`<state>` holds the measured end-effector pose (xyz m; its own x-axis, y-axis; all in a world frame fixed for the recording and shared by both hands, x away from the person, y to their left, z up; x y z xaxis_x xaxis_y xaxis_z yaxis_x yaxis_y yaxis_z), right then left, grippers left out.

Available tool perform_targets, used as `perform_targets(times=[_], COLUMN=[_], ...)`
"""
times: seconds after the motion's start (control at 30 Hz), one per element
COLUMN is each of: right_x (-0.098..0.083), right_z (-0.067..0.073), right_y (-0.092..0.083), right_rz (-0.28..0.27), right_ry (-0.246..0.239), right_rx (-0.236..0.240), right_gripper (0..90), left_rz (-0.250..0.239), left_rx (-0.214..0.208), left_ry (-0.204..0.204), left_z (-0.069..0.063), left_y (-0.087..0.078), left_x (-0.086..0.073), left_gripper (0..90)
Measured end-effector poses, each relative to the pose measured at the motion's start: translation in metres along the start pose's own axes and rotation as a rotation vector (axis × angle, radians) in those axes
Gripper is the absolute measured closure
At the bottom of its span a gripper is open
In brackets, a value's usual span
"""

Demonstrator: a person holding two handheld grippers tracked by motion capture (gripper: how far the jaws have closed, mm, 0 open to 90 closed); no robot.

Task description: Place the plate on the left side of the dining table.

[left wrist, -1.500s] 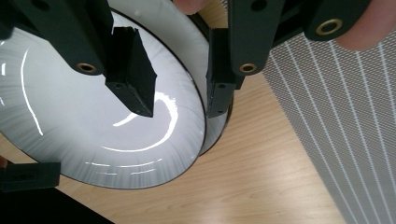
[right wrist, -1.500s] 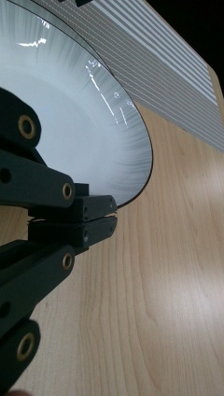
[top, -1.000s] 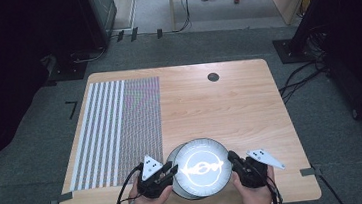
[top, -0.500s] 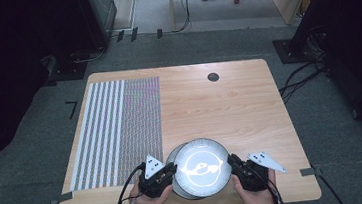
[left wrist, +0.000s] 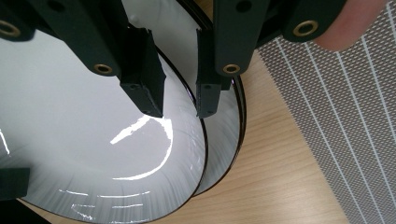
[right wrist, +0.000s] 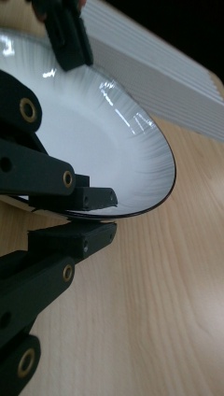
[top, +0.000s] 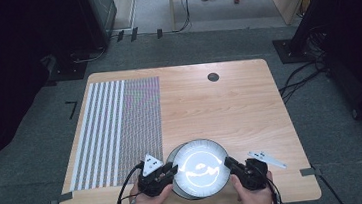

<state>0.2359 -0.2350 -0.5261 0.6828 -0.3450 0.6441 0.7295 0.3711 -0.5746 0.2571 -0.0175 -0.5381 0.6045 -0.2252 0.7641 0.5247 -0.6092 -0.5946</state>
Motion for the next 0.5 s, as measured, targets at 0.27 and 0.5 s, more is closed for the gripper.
perform_targets(times=[0.27,0.5], right_x=[-0.0005,-0.0023], right_z=[0.0008,0.0012], right_y=[0.0013,0.0006], right_rz=[-0.032,-0.038], right_ry=[0.018,0.114], right_rx=[0.001,0.057], right_gripper=[85.0,85.3], left_rz=[0.002,0.012], left_rx=[-0.012,-0.014], left_ry=[-0.011,-0.02], left_z=[0.0007,-0.0002], left_y=[0.0008,0.0044], left_x=[-0.0002,-0.0019], left_gripper=[73.7,75.3])
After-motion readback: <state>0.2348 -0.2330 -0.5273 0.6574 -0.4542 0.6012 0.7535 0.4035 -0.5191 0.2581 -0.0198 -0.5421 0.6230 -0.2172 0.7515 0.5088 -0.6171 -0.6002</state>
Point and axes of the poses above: each handheld gripper's, and its own axes: y roughly forward along the jaws, x roughly out of its top, z roughly to its left, the point moved 8 cm from there along y, roughly forward along the jaws, and after that the axes turned 1 degree about -x, right-handed, at the moved point
